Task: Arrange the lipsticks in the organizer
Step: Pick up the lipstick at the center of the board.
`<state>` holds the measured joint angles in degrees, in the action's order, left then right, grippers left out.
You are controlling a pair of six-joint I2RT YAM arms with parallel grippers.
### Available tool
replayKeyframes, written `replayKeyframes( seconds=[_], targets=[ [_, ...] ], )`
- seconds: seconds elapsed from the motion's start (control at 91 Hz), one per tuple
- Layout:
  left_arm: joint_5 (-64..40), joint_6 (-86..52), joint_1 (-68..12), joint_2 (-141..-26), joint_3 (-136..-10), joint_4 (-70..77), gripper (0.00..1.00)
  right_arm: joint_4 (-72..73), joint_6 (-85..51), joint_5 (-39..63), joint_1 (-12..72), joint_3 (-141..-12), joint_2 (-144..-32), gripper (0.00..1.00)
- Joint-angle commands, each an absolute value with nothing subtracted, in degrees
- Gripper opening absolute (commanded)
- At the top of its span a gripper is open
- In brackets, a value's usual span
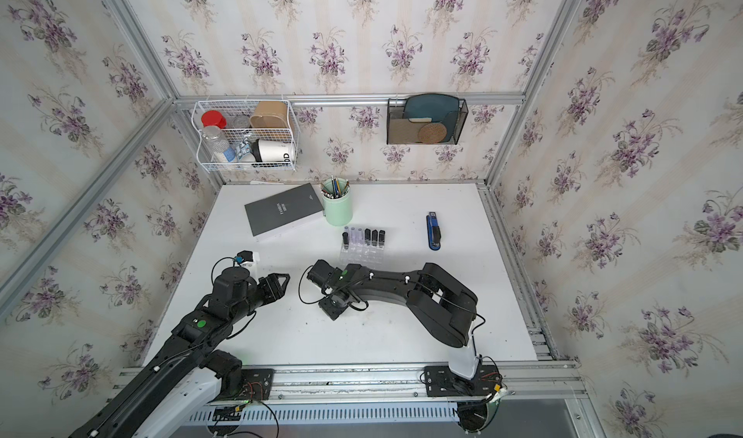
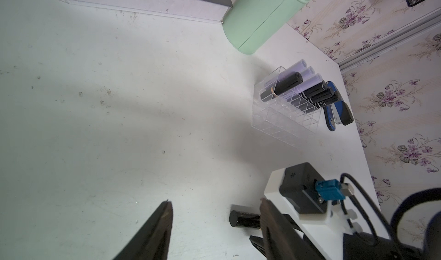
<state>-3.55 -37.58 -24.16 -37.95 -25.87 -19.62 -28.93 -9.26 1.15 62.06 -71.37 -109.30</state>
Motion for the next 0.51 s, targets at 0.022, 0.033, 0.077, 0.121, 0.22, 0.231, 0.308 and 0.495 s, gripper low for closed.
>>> replayKeyframes(
  seconds=[0.022, 0.033, 0.077, 0.121, 0.22, 0.231, 0.308, 0.495],
  targets=[
    [-4.75, -37.70, -24.17, -38.39, -26.64, -20.25, 0.62, -29.13, -9.35, 1.99, 62.05, -72.23, -110.45, 0.43],
    [-4.88, -37.70, -24.17, -38.49, -26.72, -20.37, 0.62, -29.06, -9.38, 2.05, 62.09, -72.28, -110.55, 0.42],
    [-5.27, -37.70, -24.17, -38.76, -27.15, -21.21, 0.63, -29.00, -9.36, 2.14, 62.11, -72.33, -110.86, 0.38],
    [-5.31, -37.97, -24.16, -39.16, -27.67, -22.26, 0.63, -28.80, -9.40, 2.05, 62.13, -72.21, -111.00, 0.33],
    [-5.95, -38.57, -24.02, -39.84, -29.29, -25.44, 0.67, -28.17, -9.41, 2.38, 62.07, -71.76, -110.59, 0.24],
    [-6.14, -38.49, -24.01, -39.82, -29.50, -25.82, 0.67, -28.06, -9.41, 2.47, 62.06, -71.69, -110.58, 0.23],
    [-7.43, -38.46, -23.90, -39.92, -30.79, -27.77, 0.69, -26.93, -9.89, 3.49, 62.00, -70.81, -109.62, 0.17],
    [-15.08, -38.84, -22.13, -38.87, -31.50, -27.67, 0.72, -25.32, -12.61, 11.88, 60.34, -69.54, -104.99, 0.14]
  ],
)
